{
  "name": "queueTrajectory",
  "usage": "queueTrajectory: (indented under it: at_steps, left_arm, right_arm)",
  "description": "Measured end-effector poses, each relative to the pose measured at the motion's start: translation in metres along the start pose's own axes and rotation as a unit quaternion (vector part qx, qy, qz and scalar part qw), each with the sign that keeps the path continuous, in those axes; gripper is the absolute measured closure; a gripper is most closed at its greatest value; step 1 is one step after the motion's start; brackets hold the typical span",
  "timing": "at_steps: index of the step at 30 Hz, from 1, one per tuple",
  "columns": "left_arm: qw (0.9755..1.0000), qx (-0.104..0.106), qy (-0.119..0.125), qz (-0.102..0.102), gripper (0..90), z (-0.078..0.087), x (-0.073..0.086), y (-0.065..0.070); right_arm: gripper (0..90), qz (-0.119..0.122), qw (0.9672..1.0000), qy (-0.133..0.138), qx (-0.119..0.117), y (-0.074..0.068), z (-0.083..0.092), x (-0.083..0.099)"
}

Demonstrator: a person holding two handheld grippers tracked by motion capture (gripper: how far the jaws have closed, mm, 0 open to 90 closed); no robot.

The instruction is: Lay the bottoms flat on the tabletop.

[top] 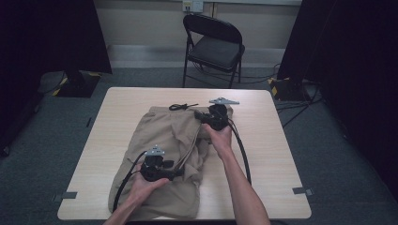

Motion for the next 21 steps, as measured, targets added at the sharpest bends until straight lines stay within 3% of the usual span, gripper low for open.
queueTrajectory:
  at_steps: [3, 4, 5, 11, 17, 18, 21]
  left_arm:
    - [0.9999, 0.007, -0.003, -0.015, 72.8, -0.002, 0.001, 0.002]
    - [0.9996, 0.02, 0.002, -0.022, 84.7, -0.004, 0.0, 0.004]
    - [0.9994, 0.021, 0.005, -0.027, 88.5, -0.003, 0.0, 0.006]
    - [0.9984, 0.038, 0.026, -0.032, 89.2, 0.008, -0.004, 0.016]
    - [0.996, 0.049, 0.037, -0.064, 89.1, 0.018, -0.01, 0.039]
    - [0.9948, 0.055, 0.039, -0.076, 89.1, 0.02, -0.012, 0.048]
    - [0.9933, 0.067, 0.042, -0.084, 89.2, 0.021, -0.016, 0.061]
  right_arm:
    - [87.9, -0.001, 1.0, 0.002, 0.001, 0.001, 0.003, 0.002]
    - [87.8, 0.003, 1.0, 0.001, 0.004, 0.002, 0.006, 0.005]
    - [87.9, 0.005, 1.0, 0.002, 0.006, 0.003, 0.008, 0.006]
    - [87.9, 0.007, 0.9999, 0.013, 0.009, 0.008, 0.026, 0.012]
    - [87.9, 0.011, 0.9994, 0.027, 0.021, 0.015, 0.059, 0.025]
    - [87.9, 0.012, 0.9992, 0.03, 0.023, 0.016, 0.065, 0.028]
    - [87.9, 0.012, 0.9988, 0.035, 0.032, 0.019, 0.084, 0.036]
Point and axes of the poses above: each handheld gripper's, and its own axes: z roughly backward along the jaws, x roughly out of its underside, y roughly to its right, the point moved 5 cm from there along -z, roughly forward along the jaws, and after that the axes turned 12 degrees about -y, right-handed, at the moved point
